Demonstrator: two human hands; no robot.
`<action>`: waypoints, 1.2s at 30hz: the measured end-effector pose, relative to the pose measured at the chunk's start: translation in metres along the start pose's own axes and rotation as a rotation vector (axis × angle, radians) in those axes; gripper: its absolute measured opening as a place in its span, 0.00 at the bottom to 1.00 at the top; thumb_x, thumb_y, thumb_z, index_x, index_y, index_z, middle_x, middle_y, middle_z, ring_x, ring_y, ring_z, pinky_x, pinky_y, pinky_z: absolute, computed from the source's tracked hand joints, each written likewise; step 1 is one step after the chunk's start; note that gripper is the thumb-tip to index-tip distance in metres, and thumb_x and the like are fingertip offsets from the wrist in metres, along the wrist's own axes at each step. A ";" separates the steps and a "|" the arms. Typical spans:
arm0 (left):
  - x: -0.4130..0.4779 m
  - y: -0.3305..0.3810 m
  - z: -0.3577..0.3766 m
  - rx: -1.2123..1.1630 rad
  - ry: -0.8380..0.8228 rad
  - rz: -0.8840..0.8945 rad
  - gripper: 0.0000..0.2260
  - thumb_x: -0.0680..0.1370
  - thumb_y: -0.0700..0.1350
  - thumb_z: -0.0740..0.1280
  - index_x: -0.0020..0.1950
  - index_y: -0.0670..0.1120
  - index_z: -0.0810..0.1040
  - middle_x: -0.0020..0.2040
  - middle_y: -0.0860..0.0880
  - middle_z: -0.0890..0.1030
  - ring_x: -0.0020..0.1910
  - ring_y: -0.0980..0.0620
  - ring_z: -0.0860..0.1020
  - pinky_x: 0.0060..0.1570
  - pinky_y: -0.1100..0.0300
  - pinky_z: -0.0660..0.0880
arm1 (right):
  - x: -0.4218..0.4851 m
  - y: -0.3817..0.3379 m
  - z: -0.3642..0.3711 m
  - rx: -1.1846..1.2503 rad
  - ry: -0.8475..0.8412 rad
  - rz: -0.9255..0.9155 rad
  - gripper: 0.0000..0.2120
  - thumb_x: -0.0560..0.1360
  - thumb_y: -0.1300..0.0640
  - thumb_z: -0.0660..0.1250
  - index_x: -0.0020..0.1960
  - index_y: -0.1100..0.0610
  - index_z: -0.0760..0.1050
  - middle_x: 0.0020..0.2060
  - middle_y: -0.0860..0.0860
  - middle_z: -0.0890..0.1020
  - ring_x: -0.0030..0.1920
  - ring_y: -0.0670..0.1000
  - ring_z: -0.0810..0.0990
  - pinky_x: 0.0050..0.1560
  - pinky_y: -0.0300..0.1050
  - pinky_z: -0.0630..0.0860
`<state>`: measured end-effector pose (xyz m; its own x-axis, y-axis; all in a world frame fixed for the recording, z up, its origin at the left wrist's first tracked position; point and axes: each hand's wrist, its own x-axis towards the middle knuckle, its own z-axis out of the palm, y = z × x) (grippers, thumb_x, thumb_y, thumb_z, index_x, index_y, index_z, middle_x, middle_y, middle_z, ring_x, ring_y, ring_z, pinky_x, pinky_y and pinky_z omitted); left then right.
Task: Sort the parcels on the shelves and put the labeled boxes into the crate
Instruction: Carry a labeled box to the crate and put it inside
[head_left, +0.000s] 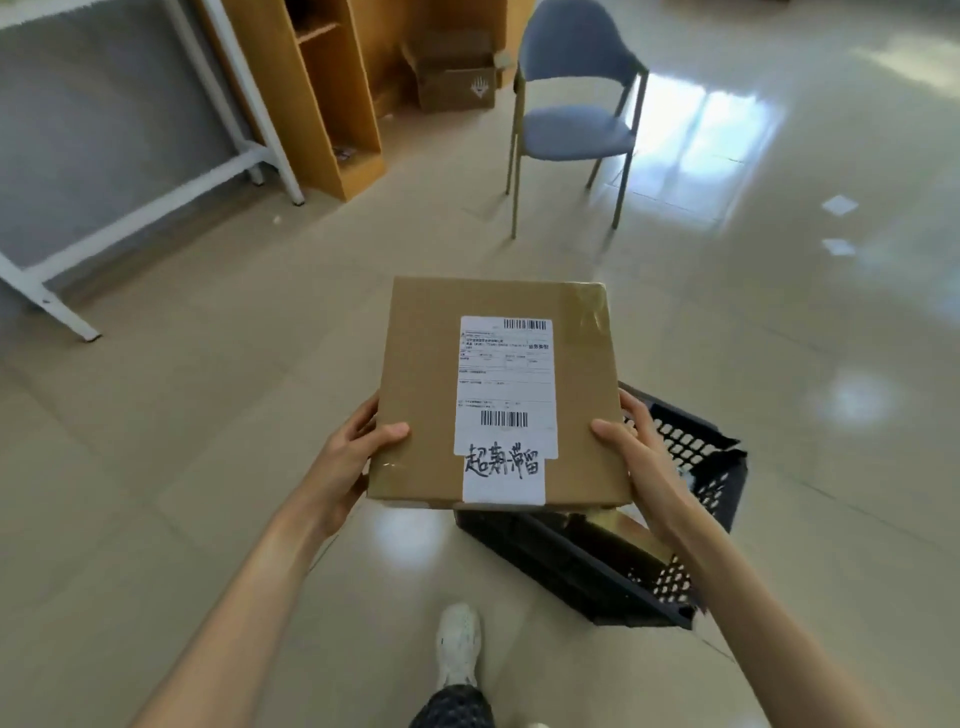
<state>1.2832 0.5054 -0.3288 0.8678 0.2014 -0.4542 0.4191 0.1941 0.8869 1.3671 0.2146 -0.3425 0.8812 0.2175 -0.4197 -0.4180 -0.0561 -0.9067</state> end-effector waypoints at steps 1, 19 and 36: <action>0.020 0.000 0.007 0.028 -0.032 -0.016 0.33 0.63 0.53 0.73 0.68 0.58 0.73 0.59 0.55 0.82 0.58 0.53 0.80 0.53 0.55 0.75 | 0.009 0.005 -0.008 0.014 0.034 0.019 0.26 0.75 0.51 0.68 0.70 0.43 0.61 0.54 0.49 0.77 0.51 0.53 0.81 0.44 0.46 0.80; 0.296 -0.090 0.093 0.491 -0.273 -0.334 0.22 0.75 0.39 0.70 0.67 0.50 0.69 0.64 0.46 0.75 0.56 0.49 0.76 0.44 0.58 0.74 | 0.149 0.164 -0.065 0.205 0.437 0.439 0.23 0.77 0.51 0.66 0.68 0.43 0.62 0.51 0.44 0.76 0.49 0.44 0.78 0.39 0.42 0.74; 0.357 -0.158 0.105 0.870 -0.156 -0.309 0.27 0.77 0.37 0.66 0.75 0.48 0.64 0.68 0.48 0.74 0.65 0.48 0.73 0.64 0.50 0.70 | 0.224 0.227 -0.064 0.236 0.454 0.519 0.26 0.79 0.50 0.63 0.74 0.45 0.59 0.70 0.52 0.70 0.66 0.52 0.72 0.62 0.54 0.73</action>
<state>1.5544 0.4461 -0.6222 0.6839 0.1179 -0.7200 0.6351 -0.5820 0.5079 1.4837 0.1880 -0.6450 0.5402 -0.2083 -0.8154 -0.7981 0.1806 -0.5749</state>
